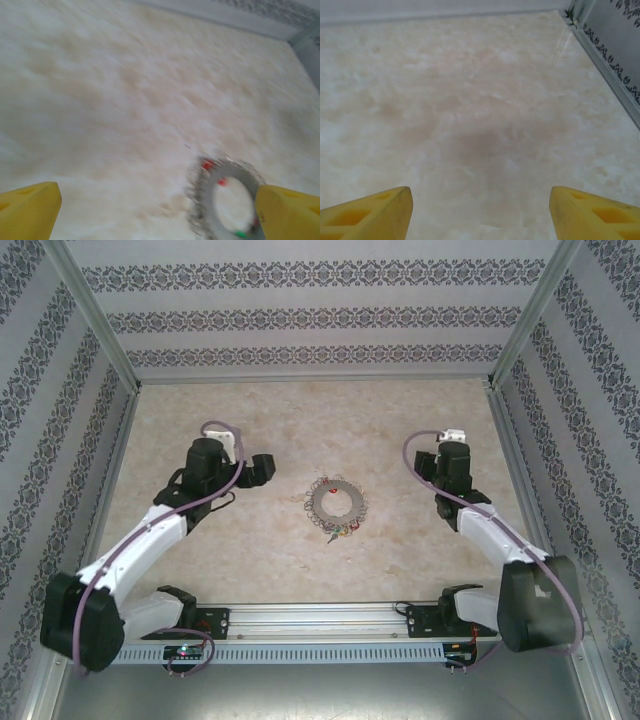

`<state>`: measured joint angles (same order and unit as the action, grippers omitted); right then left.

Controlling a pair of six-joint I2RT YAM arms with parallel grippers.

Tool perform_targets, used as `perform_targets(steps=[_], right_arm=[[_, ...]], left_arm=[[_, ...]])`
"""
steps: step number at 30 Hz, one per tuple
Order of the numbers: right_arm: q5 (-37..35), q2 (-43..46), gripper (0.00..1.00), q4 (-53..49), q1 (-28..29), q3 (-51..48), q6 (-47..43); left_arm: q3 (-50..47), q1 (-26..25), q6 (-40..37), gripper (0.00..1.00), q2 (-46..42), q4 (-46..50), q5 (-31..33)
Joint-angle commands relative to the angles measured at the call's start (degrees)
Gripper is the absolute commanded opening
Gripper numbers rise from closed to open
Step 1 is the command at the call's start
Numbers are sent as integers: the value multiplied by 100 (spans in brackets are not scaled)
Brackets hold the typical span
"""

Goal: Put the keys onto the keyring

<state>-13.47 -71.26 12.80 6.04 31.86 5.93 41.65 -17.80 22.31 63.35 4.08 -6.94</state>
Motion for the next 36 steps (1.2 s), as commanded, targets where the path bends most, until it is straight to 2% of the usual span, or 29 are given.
perform_targets(steps=[1,3,5,6,7,8,11,12,14,15,16,17,20,22,23,25,26,27,28,29,31,32,33,36], right_arm=[[83,-400,73,1925,-118,-468,-614],[445,-879,73,2295,-183,-434,-609],[649,-1268,72,2430,-193,-365,-656],[632,-1366,71,2689,-233,-401,-587],[804,-1261,71,2573,-334,-436,-530],[1103,-1208,70,2882,-415,-656,-551],[1373,-1626,74,5173,-390,-1677,-661],[1276,-1627,76,5364,-393,-1760,-626],[923,-1408,78,4474,-394,-1473,-532],[658,-1539,80,4378,-385,-1320,-447],[293,-1676,87,4365,-373,-1253,-290],[275,-1631,98,4419,-368,-1253,-302],[47,-1539,98,4179,-324,-1253,-269],[25,-1562,98,4201,-300,-1252,-302],[63,-1551,98,4167,-288,-1253,-329],[108,-1559,98,4186,-280,-1252,-347],[119,-1556,98,4178,-282,-1252,-366],[140,-1565,98,4178,-271,-1252,-375],[148,-1564,98,4178,-275,-1252,-379],[158,-1561,98,4163,-270,-1253,-376],[160,-1564,98,4161,-275,-1257,-377],[155,-1558,98,4159,-279,-1253,-372],[162,-1558,98,4156,-279,-1259,-374],[164,-1558,98,4152,-279,-1252,-369]], left_arm=[[-470,301,-1080,99,-159,-335,1656],[-635,453,-1602,99,-106,-836,1761],[-709,601,-1905,99,166,-1257,2152],[-715,689,-2027,99,307,-1410,2173],[-699,773,-2120,99,461,-1516,2126],[-707,854,-2134,99,591,-1667,2083],[-1069,1092,-2212,99,934,-2651,1740],[-1199,1155,-2236,99,993,-2982,1635],[-1465,1287,-2302,99,1125,-3604,1416],[-1520,1352,-2397,99,1173,-3731,1275],[-1666,1455,-2445,99,1263,-4065,1061],[-1730,1569,-2355,99,1226,-4060,896],[-2194,1800,-2301,99,1193,-4742,228],[-2493,1841,-2321,99,1579,-5491,123],[-2542,1842,-2407,99,1842,-5849,-150],[-2244,1824,-2616,100,2408,-5757,-496],[-2028,1852,-2438,99,2757,-5902,-243],[-1783,1939,-2188,99,2655,-5281,124],[-1724,1948,-2180,100,2580,-4934,192],[-1857,1930,-2204,100,2745,-5551,196],[-1747,1930,-2182,100,2596,-5046,271],[-1833,1912,-2179,100,2678,-5371,316],[-1774,1912,-2169,100,2610,-5096,338],[-1766,1899,-2178,100,2600,-5079,360]])
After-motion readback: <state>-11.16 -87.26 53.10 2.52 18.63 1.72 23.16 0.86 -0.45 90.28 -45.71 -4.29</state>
